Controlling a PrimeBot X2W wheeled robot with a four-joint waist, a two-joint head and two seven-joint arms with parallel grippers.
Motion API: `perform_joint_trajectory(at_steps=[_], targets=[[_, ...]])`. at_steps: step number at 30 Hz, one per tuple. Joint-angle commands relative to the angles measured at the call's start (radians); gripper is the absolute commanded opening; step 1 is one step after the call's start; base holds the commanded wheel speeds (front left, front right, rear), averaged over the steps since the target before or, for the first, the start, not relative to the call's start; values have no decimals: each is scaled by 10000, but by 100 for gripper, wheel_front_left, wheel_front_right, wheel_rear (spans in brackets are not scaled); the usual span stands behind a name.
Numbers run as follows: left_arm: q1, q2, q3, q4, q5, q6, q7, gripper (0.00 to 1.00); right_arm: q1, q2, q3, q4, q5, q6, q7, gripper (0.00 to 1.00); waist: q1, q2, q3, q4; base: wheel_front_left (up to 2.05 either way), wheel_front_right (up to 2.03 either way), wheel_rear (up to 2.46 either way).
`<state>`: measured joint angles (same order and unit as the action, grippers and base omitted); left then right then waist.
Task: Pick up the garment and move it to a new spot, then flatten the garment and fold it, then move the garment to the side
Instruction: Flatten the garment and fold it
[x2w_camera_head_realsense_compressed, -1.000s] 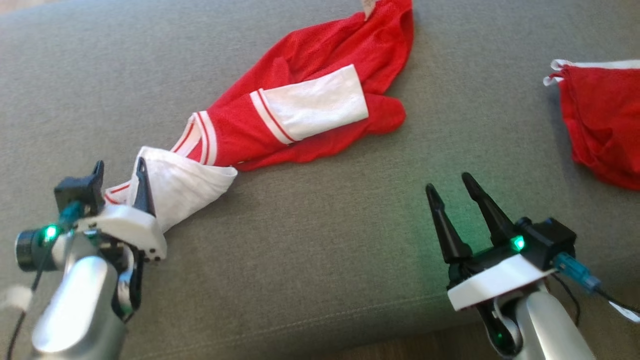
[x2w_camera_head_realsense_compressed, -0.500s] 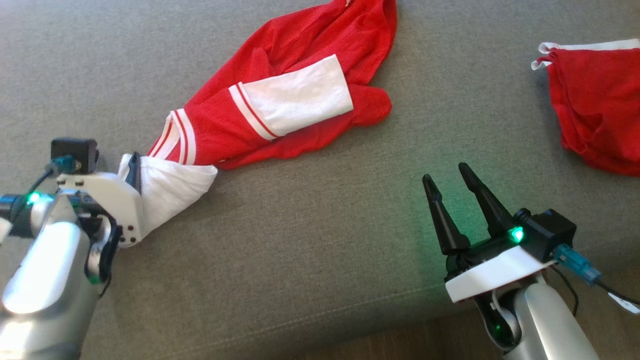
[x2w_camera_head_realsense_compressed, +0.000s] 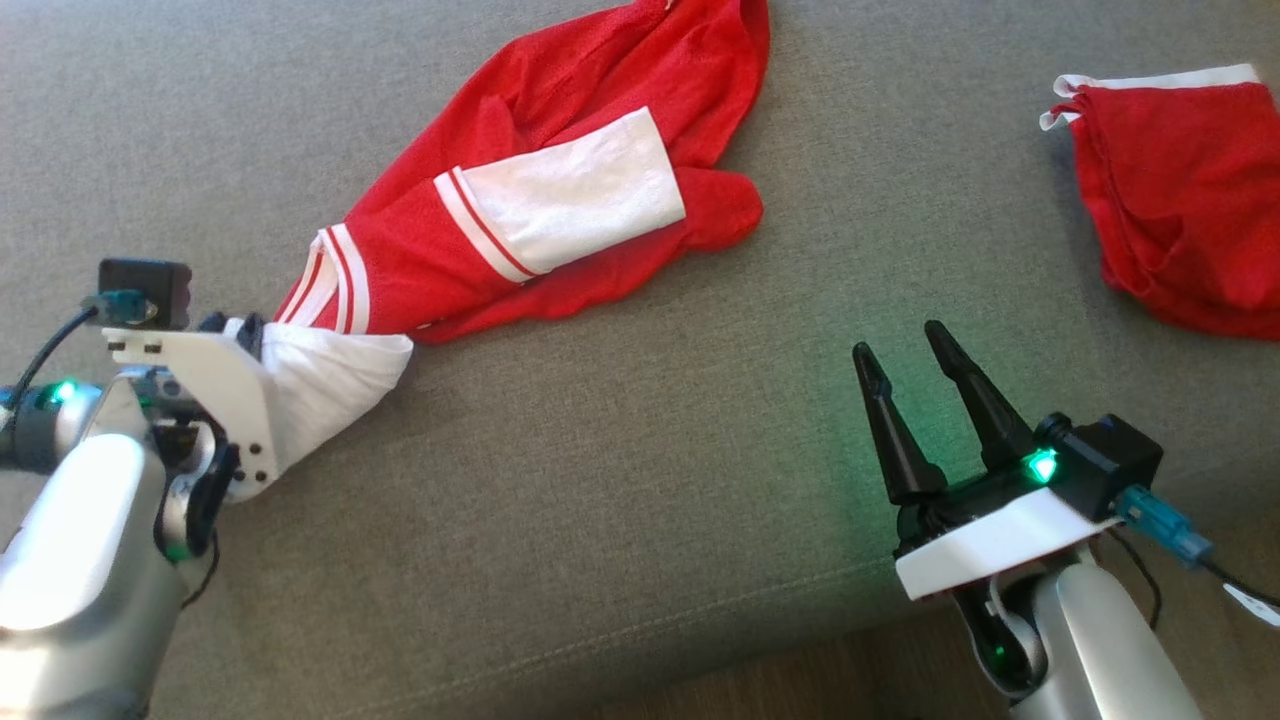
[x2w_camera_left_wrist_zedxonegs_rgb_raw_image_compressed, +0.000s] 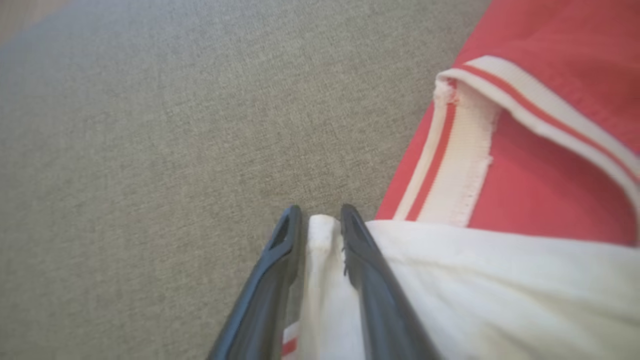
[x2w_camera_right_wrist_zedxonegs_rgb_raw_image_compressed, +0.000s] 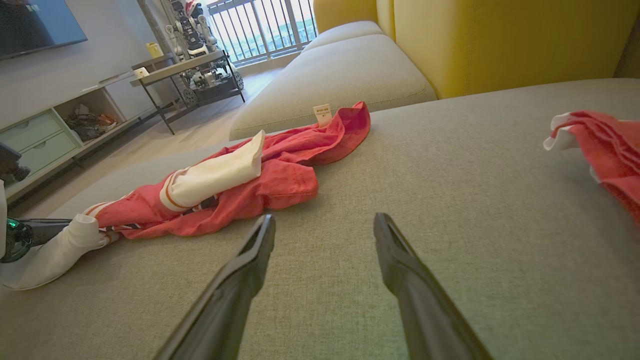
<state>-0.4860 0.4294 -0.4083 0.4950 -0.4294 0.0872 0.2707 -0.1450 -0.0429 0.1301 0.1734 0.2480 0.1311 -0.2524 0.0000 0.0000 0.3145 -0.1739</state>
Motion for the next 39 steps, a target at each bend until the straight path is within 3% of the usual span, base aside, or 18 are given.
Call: perform_joint_trajectory(at_steps=[1,3,4,9,18,22,31,39], targets=[[313,406,277,-183,-107,55,290,28,-235,-74,158,-348,61,-4,-94,100,0,0,-8,-4,0,0,0],[507,437,274,-478,-189,135,537,3,-222,-74,130,-349,55,-4,-94,100,0,0,-20,1,0,0,0],[608,457,270,-644,-211,201,660,0,-215,-74,113,-349,53,-4,-94,100,0,0,-26,8,0,0,0],[976,666,298,-1619,-64,565,651,0,-217,-74,76,-372,33,-4,-94,100,0,0,-90,90,0,0,0],[1153,651,831,-3655,335,1192,-1724,0,-802,-74,167,96,272,-4,-94,100,0,0,-266,600,0,0,0],[1403,511,1028,-4303,141,1215,-2405,0,-1690,-74,419,1406,537,-4,-94,100,0,0,-282,919,0,0,0],[1646,344,1131,-4785,82,1342,-3134,0,-4324,-74,301,5783,669,-4,-93,100,0,0,-186,1719,0,0,0],[1569,382,1087,-4656,106,1345,-3196,0,-5218,-74,311,6922,505,-4,-93,100,0,0,-119,2058,0,0,0]])
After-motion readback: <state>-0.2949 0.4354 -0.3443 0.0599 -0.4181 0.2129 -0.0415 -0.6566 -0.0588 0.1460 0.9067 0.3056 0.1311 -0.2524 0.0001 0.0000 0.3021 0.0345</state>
